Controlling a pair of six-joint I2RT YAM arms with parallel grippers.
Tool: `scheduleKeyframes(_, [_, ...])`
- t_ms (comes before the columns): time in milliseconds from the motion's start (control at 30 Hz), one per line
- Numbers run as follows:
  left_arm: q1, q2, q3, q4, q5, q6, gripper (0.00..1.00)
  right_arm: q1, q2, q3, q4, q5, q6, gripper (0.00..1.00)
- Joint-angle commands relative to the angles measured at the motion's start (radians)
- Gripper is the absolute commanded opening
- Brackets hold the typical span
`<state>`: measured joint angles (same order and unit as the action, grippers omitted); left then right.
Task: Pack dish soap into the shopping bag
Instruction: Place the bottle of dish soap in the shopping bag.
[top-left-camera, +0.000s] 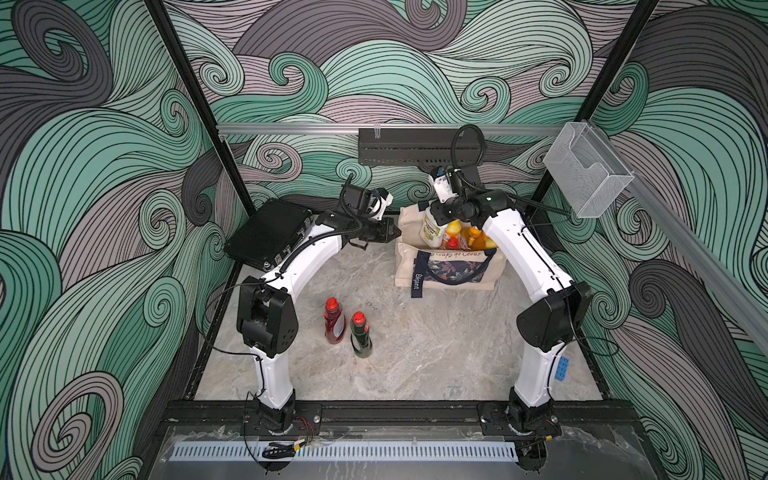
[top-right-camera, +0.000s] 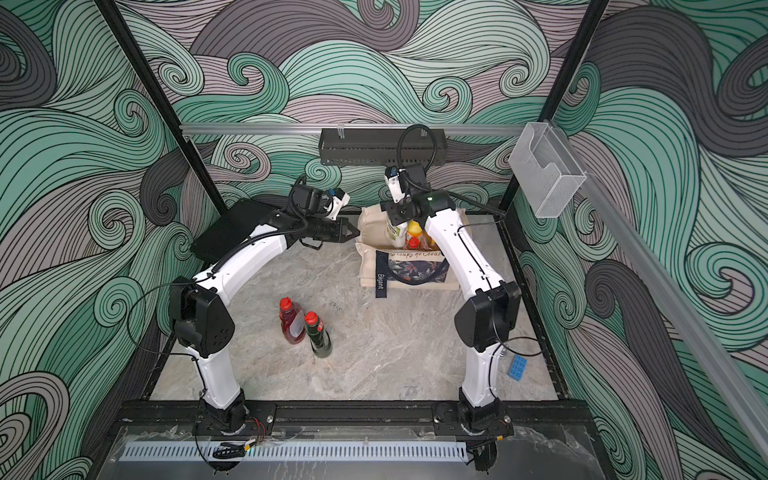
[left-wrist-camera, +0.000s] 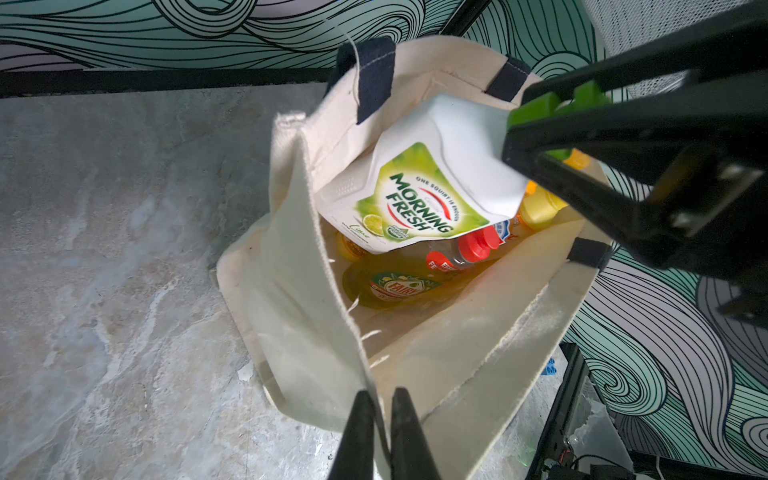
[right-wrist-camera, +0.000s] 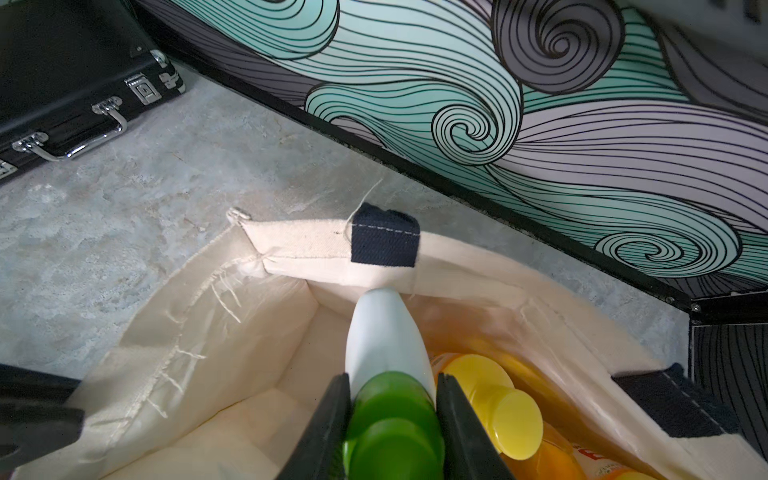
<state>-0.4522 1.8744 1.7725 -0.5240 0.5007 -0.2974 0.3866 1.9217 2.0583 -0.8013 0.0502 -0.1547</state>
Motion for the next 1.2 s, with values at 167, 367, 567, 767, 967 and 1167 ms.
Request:
scheduleKeyframes(167, [-0.009, 0.006, 0.048, -0.024, 0.002, 0.006, 0.06, -0.009, -0.066, -0.054, 0.115, 0.02, -0.02, 0.0])
scheduleKeyframes(367, [-0.011, 0.004, 0.048, -0.024, 0.004, 0.004, 0.04, -0.009, -0.062, -0.113, 0.148, 0.046, -0.025, 0.0])
scheduleKeyframes(567, [-0.015, 0.001, 0.05, -0.022, 0.004, 0.004, 0.03, -0.008, -0.056, -0.159, 0.182, 0.06, -0.029, 0.0])
scheduleKeyframes(767, [-0.016, 0.004, 0.053, -0.021, 0.009, 0.0, 0.02, -0.007, -0.065, -0.209, 0.218, 0.04, -0.019, 0.0])
scheduleKeyframes(967, [-0.017, 0.008, 0.056, -0.022, 0.009, -0.001, 0.02, 0.006, -0.062, -0.249, 0.253, 0.026, -0.014, 0.0])
scheduleKeyframes(1167, [-0.017, 0.007, 0.056, -0.023, 0.009, -0.001, 0.02, 0.028, -0.051, -0.269, 0.276, 0.025, -0.014, 0.0])
